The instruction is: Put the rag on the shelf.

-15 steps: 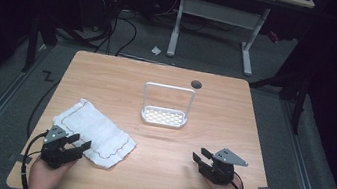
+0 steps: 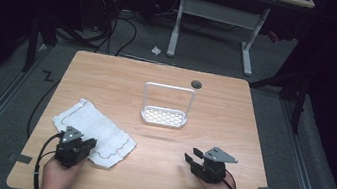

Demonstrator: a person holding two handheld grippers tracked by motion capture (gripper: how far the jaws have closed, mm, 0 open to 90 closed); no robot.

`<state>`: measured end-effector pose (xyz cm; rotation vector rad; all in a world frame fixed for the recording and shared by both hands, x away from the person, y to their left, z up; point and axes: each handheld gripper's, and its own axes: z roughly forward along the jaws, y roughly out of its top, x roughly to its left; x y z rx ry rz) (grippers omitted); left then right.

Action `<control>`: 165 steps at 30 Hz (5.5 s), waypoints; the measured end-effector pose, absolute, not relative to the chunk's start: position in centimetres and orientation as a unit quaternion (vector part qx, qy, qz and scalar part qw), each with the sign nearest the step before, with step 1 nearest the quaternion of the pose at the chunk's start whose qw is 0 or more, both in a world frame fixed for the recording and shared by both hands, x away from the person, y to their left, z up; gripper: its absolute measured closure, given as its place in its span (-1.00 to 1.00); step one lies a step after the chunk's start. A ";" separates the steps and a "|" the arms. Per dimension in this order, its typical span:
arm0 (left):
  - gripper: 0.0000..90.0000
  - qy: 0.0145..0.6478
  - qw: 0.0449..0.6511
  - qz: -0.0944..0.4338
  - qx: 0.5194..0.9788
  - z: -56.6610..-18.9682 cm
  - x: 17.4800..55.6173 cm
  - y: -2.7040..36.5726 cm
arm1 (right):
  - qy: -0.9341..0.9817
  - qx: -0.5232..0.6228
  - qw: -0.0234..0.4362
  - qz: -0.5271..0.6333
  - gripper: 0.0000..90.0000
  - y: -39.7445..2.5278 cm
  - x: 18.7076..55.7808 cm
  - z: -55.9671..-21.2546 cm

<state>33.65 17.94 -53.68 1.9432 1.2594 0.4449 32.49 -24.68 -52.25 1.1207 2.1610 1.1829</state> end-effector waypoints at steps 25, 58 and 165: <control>1.00 0.325 0.420 0.121 0.839 -54.2 29.5 5.9 | 0.835 0.327 0.177 0.406 1.00 -16.5 32.9 -52.4; 0.55 0.351 0.423 0.098 0.830 -53.8 30.1 9.3 | 0.851 0.334 0.142 0.379 1.00 -14.8 36.7 -53.5; 0.88 0.349 0.553 0.216 0.725 -50.3 32.4 6.5 | 0.742 0.378 0.270 0.483 0.90 -18.7 30.1 -49.5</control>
